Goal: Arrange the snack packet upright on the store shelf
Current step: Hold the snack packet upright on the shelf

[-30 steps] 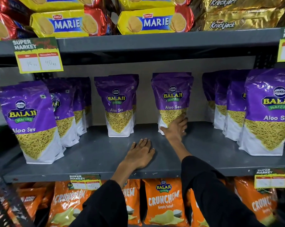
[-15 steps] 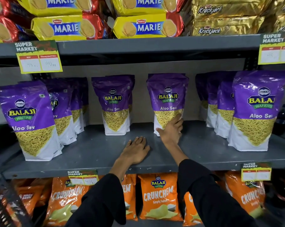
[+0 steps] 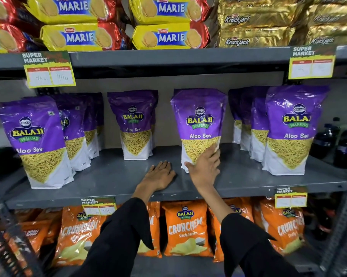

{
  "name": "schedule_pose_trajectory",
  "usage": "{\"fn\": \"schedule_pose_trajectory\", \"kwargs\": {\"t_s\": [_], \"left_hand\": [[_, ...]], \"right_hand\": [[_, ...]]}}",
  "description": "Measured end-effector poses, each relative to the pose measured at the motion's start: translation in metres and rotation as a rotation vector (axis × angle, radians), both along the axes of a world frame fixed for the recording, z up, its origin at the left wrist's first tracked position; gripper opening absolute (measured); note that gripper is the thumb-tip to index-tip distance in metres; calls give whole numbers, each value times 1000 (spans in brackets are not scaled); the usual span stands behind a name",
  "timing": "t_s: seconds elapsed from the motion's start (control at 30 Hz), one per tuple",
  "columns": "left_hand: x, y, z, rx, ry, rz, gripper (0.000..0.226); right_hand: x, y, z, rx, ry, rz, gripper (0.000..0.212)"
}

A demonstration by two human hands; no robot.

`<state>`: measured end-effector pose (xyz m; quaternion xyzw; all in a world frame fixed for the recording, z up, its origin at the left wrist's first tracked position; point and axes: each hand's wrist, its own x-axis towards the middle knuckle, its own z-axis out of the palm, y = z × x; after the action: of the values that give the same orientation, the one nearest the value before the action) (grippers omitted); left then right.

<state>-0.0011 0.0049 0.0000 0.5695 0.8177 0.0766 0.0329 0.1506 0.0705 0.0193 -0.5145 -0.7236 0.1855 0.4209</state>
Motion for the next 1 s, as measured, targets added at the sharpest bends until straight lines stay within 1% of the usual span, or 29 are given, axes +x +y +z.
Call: {"fn": "schedule_pose_trajectory", "kwargs": {"t_s": [0.37, 0.77, 1.0], "left_hand": [[2, -1, 1, -6, 15, 14, 66], [6, -4, 4, 8, 28, 15, 65], [6, -4, 4, 27, 26, 10, 64]], "right_hand": [[27, -22, -2, 23, -1, -10, 129], [23, -22, -7, 74, -65, -80, 127], [20, -16, -10, 86, -92, -72, 130]]}}
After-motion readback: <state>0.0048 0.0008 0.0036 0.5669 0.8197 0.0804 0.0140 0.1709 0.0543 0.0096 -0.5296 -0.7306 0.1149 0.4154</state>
